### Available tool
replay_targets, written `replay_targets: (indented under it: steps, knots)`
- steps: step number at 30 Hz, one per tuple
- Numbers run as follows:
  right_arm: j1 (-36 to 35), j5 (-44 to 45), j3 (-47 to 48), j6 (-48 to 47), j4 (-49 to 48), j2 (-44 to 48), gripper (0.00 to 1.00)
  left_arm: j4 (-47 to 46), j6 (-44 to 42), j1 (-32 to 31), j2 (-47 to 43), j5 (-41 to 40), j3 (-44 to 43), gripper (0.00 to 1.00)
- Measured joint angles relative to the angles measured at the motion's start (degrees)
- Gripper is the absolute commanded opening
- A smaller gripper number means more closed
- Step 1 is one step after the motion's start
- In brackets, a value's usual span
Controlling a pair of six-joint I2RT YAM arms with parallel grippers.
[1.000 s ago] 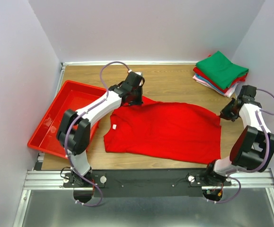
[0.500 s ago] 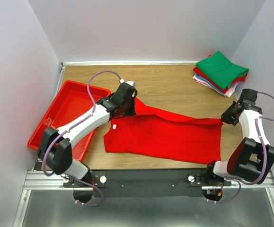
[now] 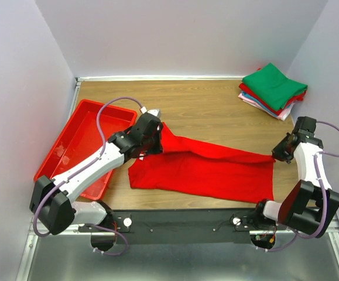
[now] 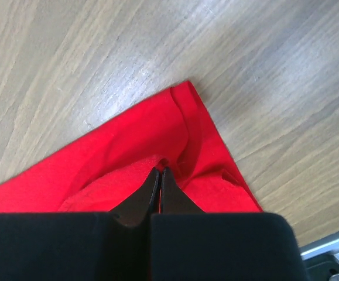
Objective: Fold and stack the t-shirts
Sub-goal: Fold the tshirt
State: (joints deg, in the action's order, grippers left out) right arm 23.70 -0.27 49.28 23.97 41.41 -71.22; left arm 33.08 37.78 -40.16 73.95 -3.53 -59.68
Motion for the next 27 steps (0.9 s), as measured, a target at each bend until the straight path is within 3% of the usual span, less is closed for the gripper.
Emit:
replay_targets:
  steps: [8,12,15,18,23,27]
  knots:
    - [0.0,1.4,0.0,0.5,2.0,1.0,0.01,1.4,1.2,-0.6,-4.1,0.1,3.0,0.00]
    - [0.0,2.3,0.0,0.6,2.8,1.4,0.02,2.3,1.5,-1.3,-5.5,0.8,4.6,0.26]
    - [0.0,3.1,0.0,1.0,4.0,3.0,0.10,3.3,2.3,-2.2,-7.1,2.5,6.1,0.38]
    - [0.0,4.2,0.3,2.2,6.4,6.3,0.37,4.8,3.6,-2.7,-10.8,4.7,7.1,0.49]
    - [0.0,6.0,2.1,4.3,9.9,9.7,0.42,5.2,4.1,-2.7,-11.4,5.6,4.8,0.53]
    - [0.0,7.4,2.3,6.3,10.8,11.7,0.47,4.5,0.9,-2.2,-1.0,5.6,-3.7,0.55]
